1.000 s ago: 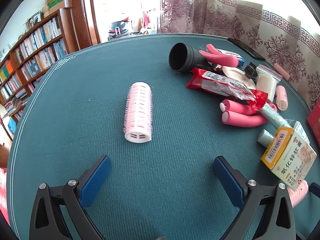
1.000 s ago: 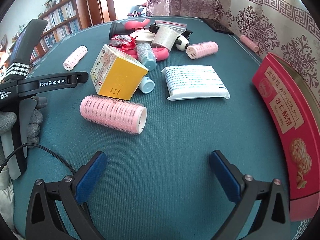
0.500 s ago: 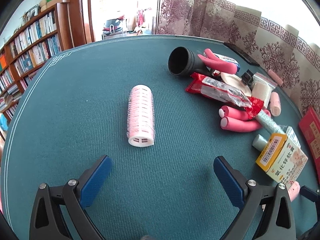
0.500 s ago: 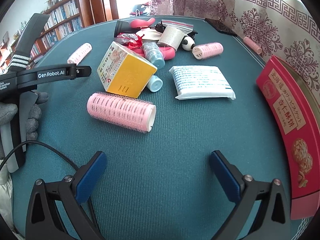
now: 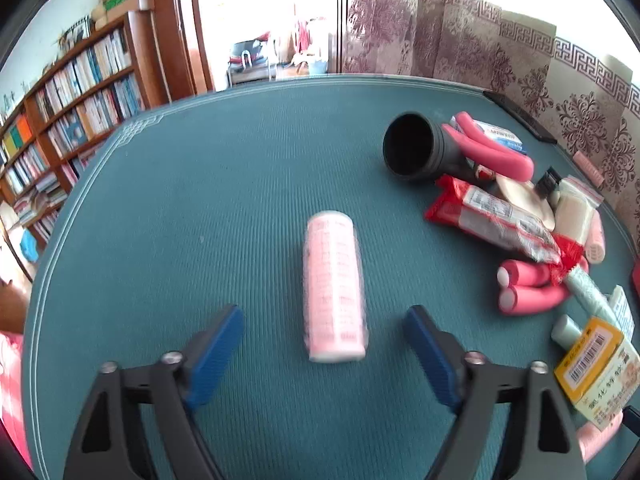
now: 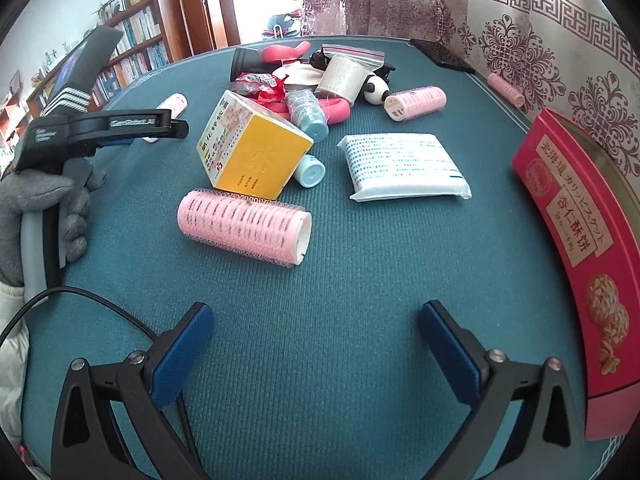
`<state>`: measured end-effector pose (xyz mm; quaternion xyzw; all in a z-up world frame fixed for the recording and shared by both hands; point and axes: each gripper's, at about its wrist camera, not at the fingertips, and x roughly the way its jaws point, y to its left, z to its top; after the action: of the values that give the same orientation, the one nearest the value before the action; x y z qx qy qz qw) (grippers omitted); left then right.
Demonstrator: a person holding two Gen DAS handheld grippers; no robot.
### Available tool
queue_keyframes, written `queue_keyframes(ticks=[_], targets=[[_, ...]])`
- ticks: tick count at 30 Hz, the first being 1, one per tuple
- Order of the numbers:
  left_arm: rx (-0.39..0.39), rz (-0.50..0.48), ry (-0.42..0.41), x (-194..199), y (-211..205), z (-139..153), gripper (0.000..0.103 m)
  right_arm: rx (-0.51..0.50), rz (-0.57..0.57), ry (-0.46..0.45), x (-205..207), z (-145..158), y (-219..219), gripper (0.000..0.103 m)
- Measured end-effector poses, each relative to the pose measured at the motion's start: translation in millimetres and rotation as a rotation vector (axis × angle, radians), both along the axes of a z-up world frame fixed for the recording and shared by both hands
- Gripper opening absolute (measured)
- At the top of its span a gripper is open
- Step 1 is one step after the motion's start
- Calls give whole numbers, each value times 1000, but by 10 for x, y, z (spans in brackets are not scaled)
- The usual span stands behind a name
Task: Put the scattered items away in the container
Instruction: 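Grasp the pink hair roller with the left gripper while the right gripper grasps another roller, then carry both pink rollers to the red tin box and release them inside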
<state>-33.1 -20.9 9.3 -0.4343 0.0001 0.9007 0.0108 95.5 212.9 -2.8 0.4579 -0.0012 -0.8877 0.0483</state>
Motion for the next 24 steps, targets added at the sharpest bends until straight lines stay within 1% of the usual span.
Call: queue_keyframes(ticks=[2,4,5,6,7,8,9,14,16,21,24], targets=[[-1,6,7,-50,-7,8,71,2,0,0,6,3,-3,103],[-5,-1,20,-62,-2,-4,70,9,-1,0,2,0,-12,103],[-4,-5,27,-56,1,-7,66,14,-1,0,14,-3,-23,103],[-3,-12,35,-46,5,-4,57,21,-2,0,23,-7,-36,103],[-3,-17,43,-32,7,1,52,26,-2,-1,20,-8,-41,103],[1,-22,49,-26,12,7,39,32,-3,-1,16,-10,-49,103],[6,-25,52,-13,5,13,31,35,-4,-1,12,-13,-51,103],[73,-32,55,-11,-78,33,30,30,-6,-3,16,-10,-39,103],[81,-32,57,5,-101,34,30,12,-8,-10,-15,14,-13,103],[70,-32,58,12,-59,32,30,-142,-24,-44,-180,109,40,103],[68,-32,58,10,-54,32,30,-162,-8,-65,-316,124,-98,103]])
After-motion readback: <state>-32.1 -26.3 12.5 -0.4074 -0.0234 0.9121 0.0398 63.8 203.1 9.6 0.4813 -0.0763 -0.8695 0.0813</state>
